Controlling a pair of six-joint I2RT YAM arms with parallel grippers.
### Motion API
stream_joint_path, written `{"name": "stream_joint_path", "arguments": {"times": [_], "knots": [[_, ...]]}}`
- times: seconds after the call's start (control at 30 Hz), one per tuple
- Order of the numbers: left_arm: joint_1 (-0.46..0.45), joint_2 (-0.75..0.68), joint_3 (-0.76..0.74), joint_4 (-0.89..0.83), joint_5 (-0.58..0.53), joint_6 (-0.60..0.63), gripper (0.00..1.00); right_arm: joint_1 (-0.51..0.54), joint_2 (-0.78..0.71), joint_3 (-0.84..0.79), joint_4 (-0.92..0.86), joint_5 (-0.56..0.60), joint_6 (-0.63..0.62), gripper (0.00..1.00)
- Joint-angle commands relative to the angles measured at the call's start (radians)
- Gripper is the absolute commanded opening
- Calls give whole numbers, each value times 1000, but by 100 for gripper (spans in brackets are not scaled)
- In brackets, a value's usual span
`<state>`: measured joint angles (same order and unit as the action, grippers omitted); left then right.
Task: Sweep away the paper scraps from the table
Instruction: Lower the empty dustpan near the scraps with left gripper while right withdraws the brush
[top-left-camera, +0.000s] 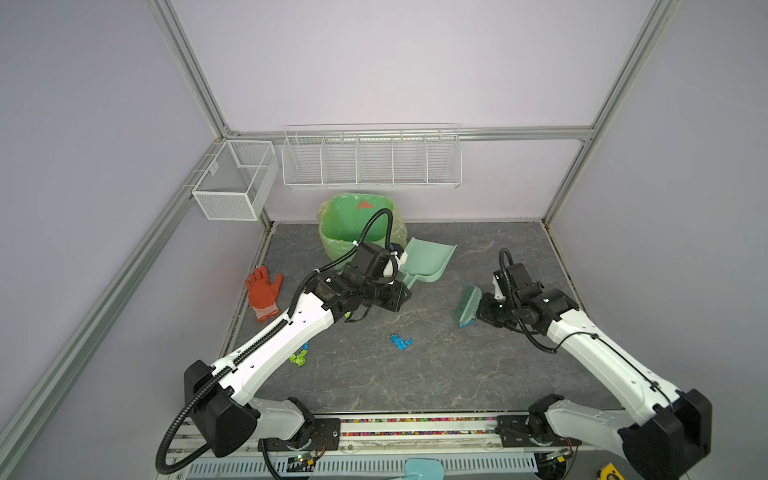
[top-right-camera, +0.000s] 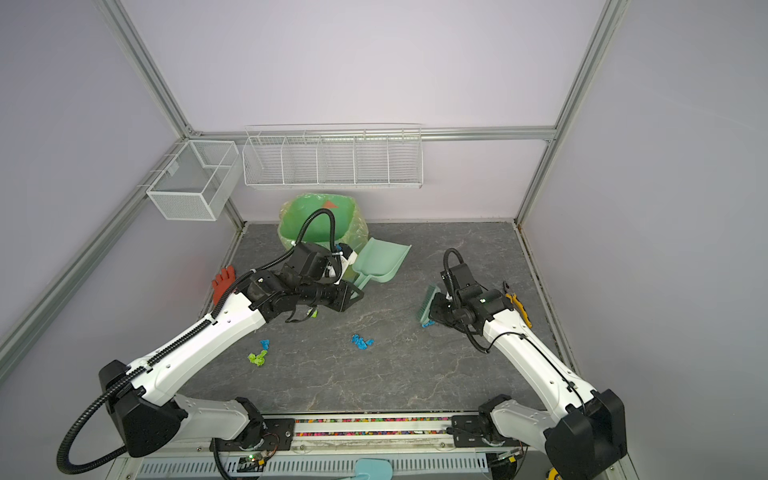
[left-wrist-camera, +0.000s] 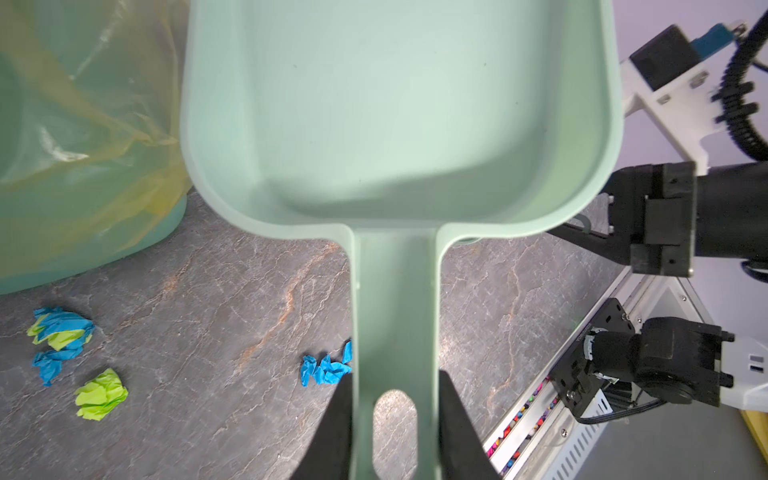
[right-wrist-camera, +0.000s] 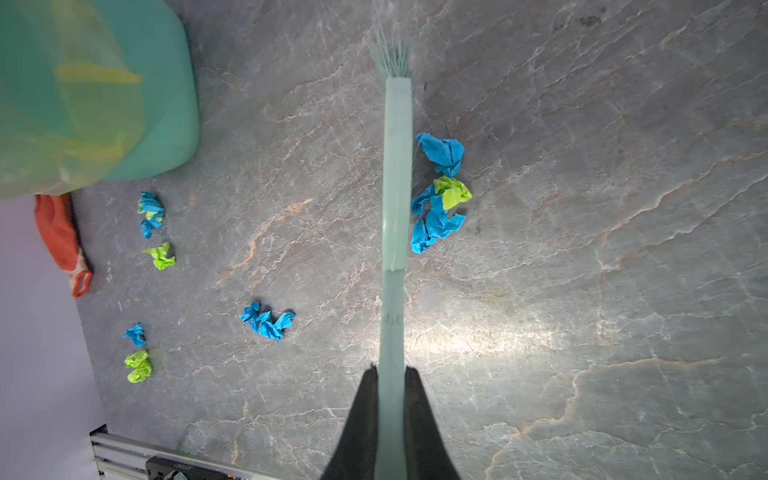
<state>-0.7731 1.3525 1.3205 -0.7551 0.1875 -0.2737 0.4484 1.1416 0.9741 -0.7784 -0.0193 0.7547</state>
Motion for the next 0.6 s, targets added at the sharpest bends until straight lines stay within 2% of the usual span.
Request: {"name": "stream_joint_path", "arguments": {"times": [0.0,0.17,0.57], "knots": [[-5,6,-1,26,-13,29,0,-5,-38,14,-30,2,-17,7],[-29,16,-18,1,-46,51,0,-13,-51,50,-91,22,-42,7],[-54,25,-80,6,-23,43,0,-44,-65,95,-172,77,-111,7]]}}
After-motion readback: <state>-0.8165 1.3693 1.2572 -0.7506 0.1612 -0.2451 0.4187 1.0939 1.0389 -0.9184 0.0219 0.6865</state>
